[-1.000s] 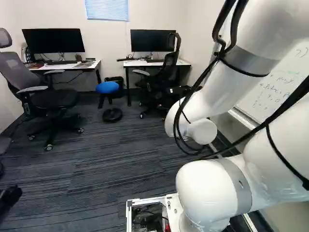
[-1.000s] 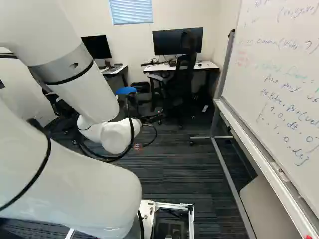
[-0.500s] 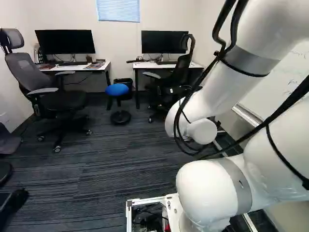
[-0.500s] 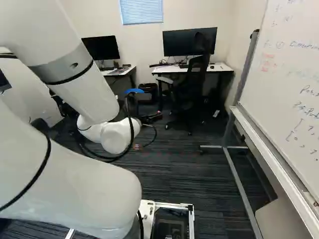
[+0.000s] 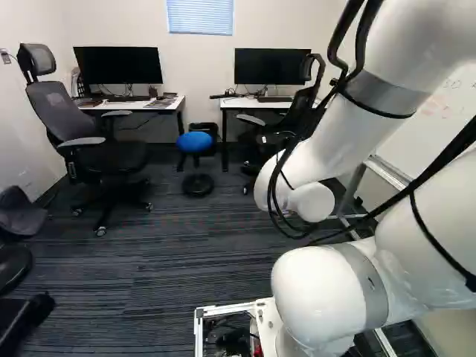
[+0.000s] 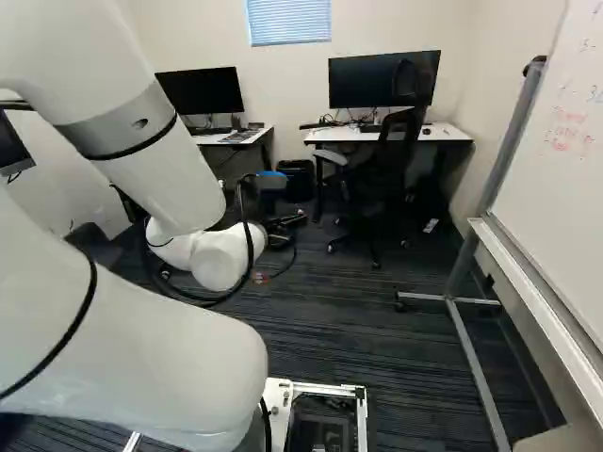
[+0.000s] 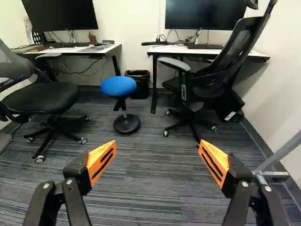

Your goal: Open the door and move inside

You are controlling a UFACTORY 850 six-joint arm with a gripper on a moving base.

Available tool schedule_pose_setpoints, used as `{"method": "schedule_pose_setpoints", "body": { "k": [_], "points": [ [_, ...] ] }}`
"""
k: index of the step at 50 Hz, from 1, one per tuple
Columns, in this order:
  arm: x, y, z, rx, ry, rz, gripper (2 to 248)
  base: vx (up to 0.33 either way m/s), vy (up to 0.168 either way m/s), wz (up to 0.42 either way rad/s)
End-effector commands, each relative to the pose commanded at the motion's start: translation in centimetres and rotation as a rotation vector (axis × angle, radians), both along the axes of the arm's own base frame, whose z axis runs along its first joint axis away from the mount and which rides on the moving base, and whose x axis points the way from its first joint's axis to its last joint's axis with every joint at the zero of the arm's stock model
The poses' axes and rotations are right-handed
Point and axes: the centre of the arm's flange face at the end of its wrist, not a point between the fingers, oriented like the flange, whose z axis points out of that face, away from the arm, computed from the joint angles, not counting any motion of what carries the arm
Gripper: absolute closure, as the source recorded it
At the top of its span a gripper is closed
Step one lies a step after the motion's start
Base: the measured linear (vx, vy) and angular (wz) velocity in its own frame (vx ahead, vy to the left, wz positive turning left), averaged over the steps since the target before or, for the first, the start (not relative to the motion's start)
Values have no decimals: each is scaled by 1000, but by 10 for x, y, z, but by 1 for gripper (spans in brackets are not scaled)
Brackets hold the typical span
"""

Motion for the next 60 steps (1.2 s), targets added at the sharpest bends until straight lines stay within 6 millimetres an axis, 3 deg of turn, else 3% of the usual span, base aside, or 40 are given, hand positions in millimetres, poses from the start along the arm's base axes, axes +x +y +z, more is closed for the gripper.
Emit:
{"method": "schedule_pose_setpoints", "body": {
  "k": [60],
  "points": [
    [0,0,0,0,0,0,3,180,99,136]
  ]
}}
